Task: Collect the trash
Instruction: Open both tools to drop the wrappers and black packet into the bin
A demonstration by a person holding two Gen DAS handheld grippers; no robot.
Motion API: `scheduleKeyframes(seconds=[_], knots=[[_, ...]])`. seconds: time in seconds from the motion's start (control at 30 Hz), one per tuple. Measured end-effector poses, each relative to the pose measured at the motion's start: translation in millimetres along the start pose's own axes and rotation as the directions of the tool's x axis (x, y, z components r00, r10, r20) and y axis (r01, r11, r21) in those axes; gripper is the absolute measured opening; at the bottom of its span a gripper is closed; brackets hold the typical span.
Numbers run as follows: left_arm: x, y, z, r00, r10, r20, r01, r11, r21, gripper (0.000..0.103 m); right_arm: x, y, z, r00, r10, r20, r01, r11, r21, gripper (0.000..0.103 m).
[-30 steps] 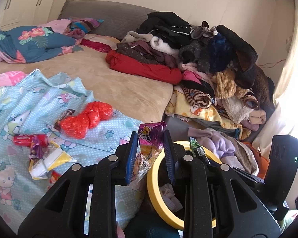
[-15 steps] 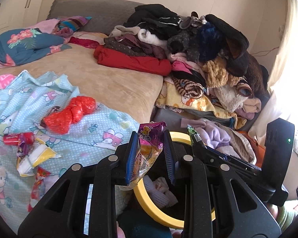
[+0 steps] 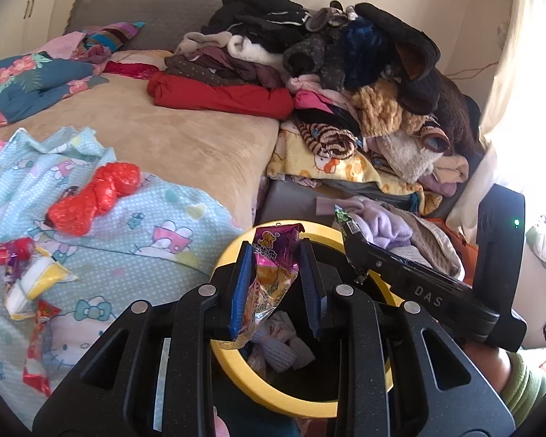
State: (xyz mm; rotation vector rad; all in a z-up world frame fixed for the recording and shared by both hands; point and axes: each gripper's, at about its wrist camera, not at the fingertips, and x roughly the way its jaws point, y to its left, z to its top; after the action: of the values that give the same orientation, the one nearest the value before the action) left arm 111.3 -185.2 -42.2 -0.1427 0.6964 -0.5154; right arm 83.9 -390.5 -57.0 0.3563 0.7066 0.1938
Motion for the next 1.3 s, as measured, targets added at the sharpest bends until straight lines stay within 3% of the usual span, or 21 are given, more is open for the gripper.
scheduleKeyframes(seconds=[0.4, 0.87, 0.9, 0.97, 1.0, 1.03, 1.13, 1.3], knots=[[29.1, -16.9, -17.3, 0.997, -0.037, -0.074, 0.039, 0.999, 0.027, 0.020, 8.4, -24.3, -3.5, 0.999, -0.035, -0.029, 0.036, 0.999, 0.039, 0.022], [59.4, -11.2, -36.3, 0.987, -0.046, -0.157, 0.049, 0.999, 0.013, 0.020, 22.6, -38.6, -9.2, 0.996, -0.039, -0.078, 0.045, 0.997, 0.069, 0.026], [59.6, -10.7, -37.0, 0.987, -0.042, -0.157, 0.044, 0.999, 0.012, 0.022, 22.8, -39.2, -9.6, 0.996, -0.041, -0.077, 0.046, 0.996, 0.072, 0.027], [58.1, -8.2, -37.0, 0.988, -0.029, -0.154, 0.031, 0.999, 0.011, 0.037, 23.9, -41.1, -9.5, 0.996, -0.038, -0.080, 0.044, 0.996, 0.081, 0.033], [56.7, -7.7, -36.2, 0.989, -0.026, -0.149, 0.027, 1.000, 0.007, 0.052, 24.3, -42.0, -9.6, 0.996, -0.035, -0.081, 0.042, 0.995, 0.088, 0.037], [54.0, -6.0, -35.8, 0.990, -0.026, -0.139, 0.026, 1.000, 0.000, 0.060, 24.2, -42.6, -9.5, 0.996, -0.034, -0.080, 0.042, 0.994, 0.097, 0.045], [45.2, -2.4, -31.7, 0.995, 0.001, -0.105, -0.001, 1.000, 0.005, 0.077, 22.8, -42.6, -9.5, 0.997, -0.038, -0.074, 0.045, 0.994, 0.101, 0.052], [28.2, 7.3, -25.0, 0.998, 0.052, -0.047, -0.052, 0.999, -0.002, 0.088, 18.6, -38.1, -8.7, 0.997, -0.048, -0.052, 0.053, 0.994, 0.096, 0.060]])
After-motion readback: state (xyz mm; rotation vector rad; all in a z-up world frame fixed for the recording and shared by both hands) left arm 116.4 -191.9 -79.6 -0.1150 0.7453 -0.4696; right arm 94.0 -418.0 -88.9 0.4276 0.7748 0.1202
